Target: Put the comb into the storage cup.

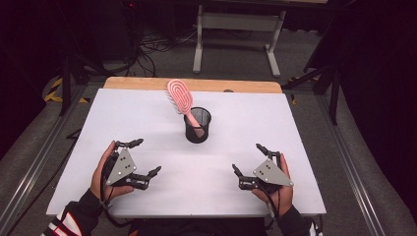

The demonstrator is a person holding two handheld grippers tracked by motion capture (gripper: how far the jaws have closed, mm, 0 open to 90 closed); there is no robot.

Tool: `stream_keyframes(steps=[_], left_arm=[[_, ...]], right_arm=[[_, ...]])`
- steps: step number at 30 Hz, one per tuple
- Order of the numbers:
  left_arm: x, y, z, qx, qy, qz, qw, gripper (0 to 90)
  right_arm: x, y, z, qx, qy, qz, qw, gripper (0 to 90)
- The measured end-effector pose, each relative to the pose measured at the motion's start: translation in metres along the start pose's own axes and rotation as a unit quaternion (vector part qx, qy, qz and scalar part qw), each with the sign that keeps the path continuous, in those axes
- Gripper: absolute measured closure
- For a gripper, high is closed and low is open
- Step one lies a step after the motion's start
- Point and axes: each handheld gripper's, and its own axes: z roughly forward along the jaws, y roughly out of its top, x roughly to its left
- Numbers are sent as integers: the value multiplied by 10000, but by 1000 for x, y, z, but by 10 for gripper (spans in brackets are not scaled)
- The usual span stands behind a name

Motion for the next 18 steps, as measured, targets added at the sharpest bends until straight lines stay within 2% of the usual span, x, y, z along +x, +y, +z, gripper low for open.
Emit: stream_keyframes(steps=[10, 13, 17, 18], left_arm=[[4, -16, -14, 122, 158, -135, 9997, 47], [6, -22, -18, 126, 177, -252, 9994, 47], [5, -28, -23, 206, 245, -258, 9992, 47], [6, -31, -25, 179, 233, -352, 9989, 47]], right_arm=[[0, -1, -1, 52, -37, -26, 10000, 59], [-1, -4, -4, 114, -59, -31, 9999, 58], [-3, -5, -7, 117, -116, 41, 9999, 59], [-4, -6, -8, 111, -131, 60, 9998, 59]])
